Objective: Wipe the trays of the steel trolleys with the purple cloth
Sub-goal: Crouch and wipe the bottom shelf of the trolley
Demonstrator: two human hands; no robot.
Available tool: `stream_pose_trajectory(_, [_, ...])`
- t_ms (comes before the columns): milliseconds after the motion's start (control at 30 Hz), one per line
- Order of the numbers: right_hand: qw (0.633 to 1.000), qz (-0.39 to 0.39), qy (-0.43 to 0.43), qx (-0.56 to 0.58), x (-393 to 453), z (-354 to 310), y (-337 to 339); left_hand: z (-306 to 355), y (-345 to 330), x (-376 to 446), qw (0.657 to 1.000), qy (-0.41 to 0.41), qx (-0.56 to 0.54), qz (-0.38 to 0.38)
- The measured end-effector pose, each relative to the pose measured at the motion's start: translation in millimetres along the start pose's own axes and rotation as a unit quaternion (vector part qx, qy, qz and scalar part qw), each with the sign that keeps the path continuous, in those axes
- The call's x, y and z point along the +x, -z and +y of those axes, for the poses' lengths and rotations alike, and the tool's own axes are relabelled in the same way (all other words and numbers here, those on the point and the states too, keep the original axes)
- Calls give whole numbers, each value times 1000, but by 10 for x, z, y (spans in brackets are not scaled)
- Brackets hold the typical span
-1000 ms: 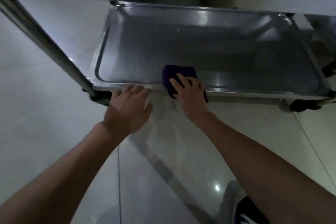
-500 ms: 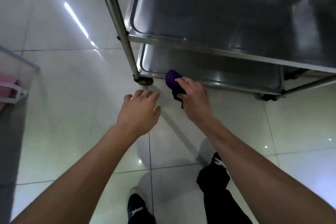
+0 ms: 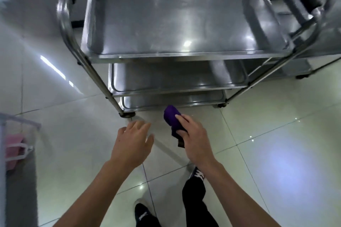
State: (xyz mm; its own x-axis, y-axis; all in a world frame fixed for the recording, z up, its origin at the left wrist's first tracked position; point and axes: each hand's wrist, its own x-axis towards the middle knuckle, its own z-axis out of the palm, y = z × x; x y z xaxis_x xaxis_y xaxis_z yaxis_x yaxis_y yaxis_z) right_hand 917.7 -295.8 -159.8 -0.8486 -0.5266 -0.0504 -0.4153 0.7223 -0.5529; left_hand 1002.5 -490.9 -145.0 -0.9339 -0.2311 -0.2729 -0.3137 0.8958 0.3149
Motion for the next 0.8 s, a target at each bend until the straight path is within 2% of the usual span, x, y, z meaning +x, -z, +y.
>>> stream_pose_trajectory(167, [998, 50, -18, 16, -14, 71, 906, 798, 534, 137, 999, -34, 22, 9])
stream_pose_trajectory(333, [998, 61, -25, 24, 203, 394, 1821, 1734, 956, 544, 994, -85, 61, 14])
stream_pose_trajectory(467, [998, 55, 4, 3, 412, 773, 2434, 2388, 1160, 896, 994, -77, 68, 29])
stream_pose_trajectory(800, [998, 48, 12, -25, 803, 1595, 3221, 3384, 1147, 1605, 997, -68, -15, 20])
